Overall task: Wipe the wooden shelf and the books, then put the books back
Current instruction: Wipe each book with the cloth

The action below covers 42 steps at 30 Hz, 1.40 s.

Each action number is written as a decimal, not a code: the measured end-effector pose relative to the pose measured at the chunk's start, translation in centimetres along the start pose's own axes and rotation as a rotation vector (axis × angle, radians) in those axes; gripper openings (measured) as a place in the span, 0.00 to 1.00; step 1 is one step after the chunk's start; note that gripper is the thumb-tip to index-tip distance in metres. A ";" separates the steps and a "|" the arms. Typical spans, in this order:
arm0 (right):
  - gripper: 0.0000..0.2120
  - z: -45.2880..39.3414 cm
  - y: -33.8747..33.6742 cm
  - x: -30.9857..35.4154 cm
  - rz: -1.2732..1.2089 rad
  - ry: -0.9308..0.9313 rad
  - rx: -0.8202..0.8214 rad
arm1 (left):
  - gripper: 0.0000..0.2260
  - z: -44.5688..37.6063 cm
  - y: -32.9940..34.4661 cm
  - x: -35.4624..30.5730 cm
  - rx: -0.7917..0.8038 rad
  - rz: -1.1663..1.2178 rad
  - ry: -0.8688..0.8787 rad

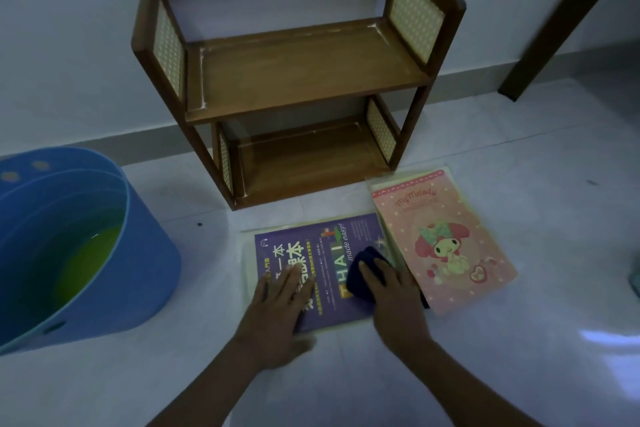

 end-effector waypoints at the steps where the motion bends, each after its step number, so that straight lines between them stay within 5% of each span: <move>1: 0.38 0.2 -0.5 -1.3 -0.013 -0.003 -0.002 | 0.46 -0.3 0.4 -0.6 0.005 -0.014 -0.019; 6: 0.35 5.0 -1.5 -2.3 -0.179 -0.224 0.012 | 0.43 -0.6 2.0 -1.4 0.103 -0.107 -0.031; 12: 0.35 8.7 -1.5 -0.6 -0.188 -0.417 -0.007 | 0.28 -0.9 -2.0 -0.9 -0.044 -0.200 0.096; 15: 0.35 8.7 -0.2 0.9 -0.171 -0.455 0.065 | 0.29 -2.2 -6.0 -0.8 -0.133 -0.096 0.024; 20: 0.28 7.4 0.0 1.3 -0.171 -0.376 0.189 | 0.15 -3.9 -13.9 0.5 -0.231 0.090 -0.210; 23: 0.28 4.8 -2.9 2.0 -0.463 -0.133 0.138 | 0.07 -3.6 -17.0 3.1 -0.270 0.358 -0.407; 26: 0.19 -0.7 -6.8 1.8 -1.065 0.298 -0.060 | 0.08 -2.6 -18.7 4.3 -0.290 0.738 -0.523; 28: 0.19 -2.7 -5.9 2.2 -1.440 0.538 0.097 | 0.09 -1.7 -17.3 4.9 -0.230 1.022 -0.687; 30: 0.19 -3.7 -4.6 2.0 -1.541 0.644 0.187 | 0.08 -0.8 -14.7 5.2 -0.145 1.211 -0.867; 34: 0.23 -5.4 -3.7 0.7 -1.368 0.644 0.086 | 0.10 -0.1 -8.9 7.3 -0.065 1.099 -0.941; 40: 0.07 -5.1 -0.1 1.7 -0.903 0.559 0.260 | 0.11 1.9 -0.6 8.9 0.108 0.877 -0.975; 42: 0.04 -4.1 -0.5 0.6 -0.604 0.395 0.176 | 0.10 2.3 0.4 9.1 0.132 0.781 -0.968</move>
Point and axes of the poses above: each hand's wrist, its own z-axis away from the middle knuckle, its own y-axis out of the palm, x = y × z, the point moved 9 cm from there along -z, towards the middle knuckle, and after that the axes turned 15 degrees about -x, right-handed, at the moved point
